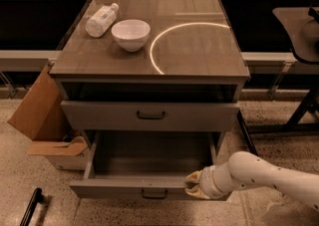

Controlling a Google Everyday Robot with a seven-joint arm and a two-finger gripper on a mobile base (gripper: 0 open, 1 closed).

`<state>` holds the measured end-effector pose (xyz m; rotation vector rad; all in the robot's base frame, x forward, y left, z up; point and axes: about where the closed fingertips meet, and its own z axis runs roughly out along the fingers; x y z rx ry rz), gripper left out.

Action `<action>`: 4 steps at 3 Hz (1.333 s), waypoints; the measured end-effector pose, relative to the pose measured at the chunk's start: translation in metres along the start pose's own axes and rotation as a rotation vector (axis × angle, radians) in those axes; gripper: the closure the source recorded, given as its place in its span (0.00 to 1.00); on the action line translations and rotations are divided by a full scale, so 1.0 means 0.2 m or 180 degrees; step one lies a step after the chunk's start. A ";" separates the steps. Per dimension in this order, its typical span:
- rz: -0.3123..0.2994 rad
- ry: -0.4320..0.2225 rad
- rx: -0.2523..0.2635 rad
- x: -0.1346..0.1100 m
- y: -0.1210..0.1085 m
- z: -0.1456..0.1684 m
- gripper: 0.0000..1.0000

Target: Open middle drawer

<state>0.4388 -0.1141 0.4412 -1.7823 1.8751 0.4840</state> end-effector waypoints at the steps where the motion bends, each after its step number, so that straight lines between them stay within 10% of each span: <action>1: -0.0008 -0.0132 -0.0066 -0.01 0.07 -0.01 1.00; 2: -0.0001 -0.0334 -0.0179 -0.03 0.15 -0.02 1.00; 4: -0.0003 -0.0338 -0.0189 -0.03 0.15 -0.01 0.59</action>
Offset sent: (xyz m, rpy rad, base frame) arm -0.0734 0.0045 0.0142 0.2751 0.1025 0.1031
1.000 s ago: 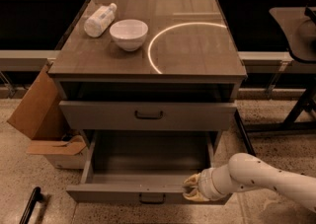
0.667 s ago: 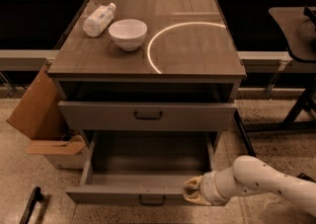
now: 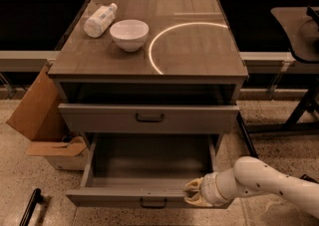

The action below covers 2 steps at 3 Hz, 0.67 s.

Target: Open middle drawer

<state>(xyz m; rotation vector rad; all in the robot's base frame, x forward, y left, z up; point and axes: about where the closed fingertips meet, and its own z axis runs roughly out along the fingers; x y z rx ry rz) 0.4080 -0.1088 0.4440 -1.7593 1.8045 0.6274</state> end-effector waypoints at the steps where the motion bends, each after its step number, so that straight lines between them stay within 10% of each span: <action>1: -0.0005 0.0001 -0.0005 0.00 0.00 -0.01 0.28; 2: -0.0052 0.0011 -0.0051 0.00 -0.05 -0.11 0.06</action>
Offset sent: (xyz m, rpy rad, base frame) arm 0.0201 -0.0381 0.0396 -0.0125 -0.0020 0.0465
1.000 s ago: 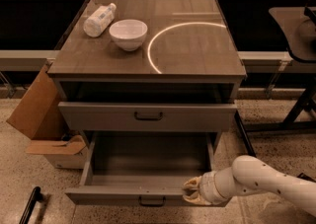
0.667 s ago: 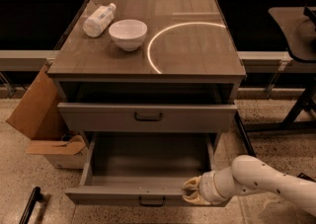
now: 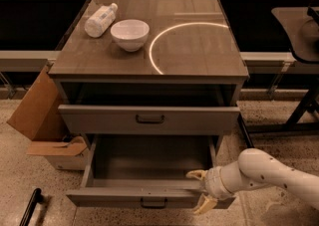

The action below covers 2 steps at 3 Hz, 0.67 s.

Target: Open middle drawer

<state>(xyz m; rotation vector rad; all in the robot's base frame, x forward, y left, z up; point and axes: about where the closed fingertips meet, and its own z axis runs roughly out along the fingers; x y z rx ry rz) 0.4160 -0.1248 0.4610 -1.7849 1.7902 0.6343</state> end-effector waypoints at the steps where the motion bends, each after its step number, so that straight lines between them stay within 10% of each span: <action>1: -0.0057 0.0155 0.0043 -0.02 -0.03 -0.22 0.00; 2: -0.0082 0.0398 0.0219 -0.06 -0.06 -0.53 0.00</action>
Offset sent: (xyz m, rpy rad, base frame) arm 0.0170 -0.1099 0.1575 -0.2277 -0.1358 -0.0787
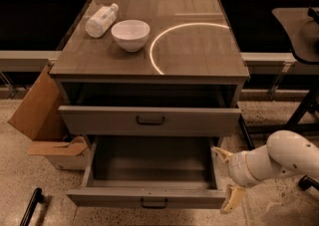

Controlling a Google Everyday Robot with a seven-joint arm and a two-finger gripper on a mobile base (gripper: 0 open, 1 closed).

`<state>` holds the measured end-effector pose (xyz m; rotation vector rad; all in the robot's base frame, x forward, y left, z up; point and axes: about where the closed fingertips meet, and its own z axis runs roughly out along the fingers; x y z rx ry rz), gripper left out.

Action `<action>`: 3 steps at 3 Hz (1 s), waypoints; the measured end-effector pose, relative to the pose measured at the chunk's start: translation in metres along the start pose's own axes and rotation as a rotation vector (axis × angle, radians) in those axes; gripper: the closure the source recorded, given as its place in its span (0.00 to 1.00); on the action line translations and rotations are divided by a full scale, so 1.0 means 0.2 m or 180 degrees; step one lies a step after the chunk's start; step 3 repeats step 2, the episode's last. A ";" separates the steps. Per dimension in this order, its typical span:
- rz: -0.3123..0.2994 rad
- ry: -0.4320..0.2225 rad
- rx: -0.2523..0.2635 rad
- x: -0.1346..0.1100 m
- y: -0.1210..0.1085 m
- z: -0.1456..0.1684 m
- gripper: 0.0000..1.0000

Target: Open middle drawer

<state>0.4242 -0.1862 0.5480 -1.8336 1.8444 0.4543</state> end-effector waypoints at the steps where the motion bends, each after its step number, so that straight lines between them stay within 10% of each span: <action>1: -0.0018 0.0296 0.0262 -0.05 -0.06 -0.37 0.00; 3: -0.0037 0.0451 0.0408 -0.09 -0.09 -0.57 0.00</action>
Offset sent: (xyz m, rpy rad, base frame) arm 0.0079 -0.0728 0.1549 -0.1974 -0.1585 -0.1143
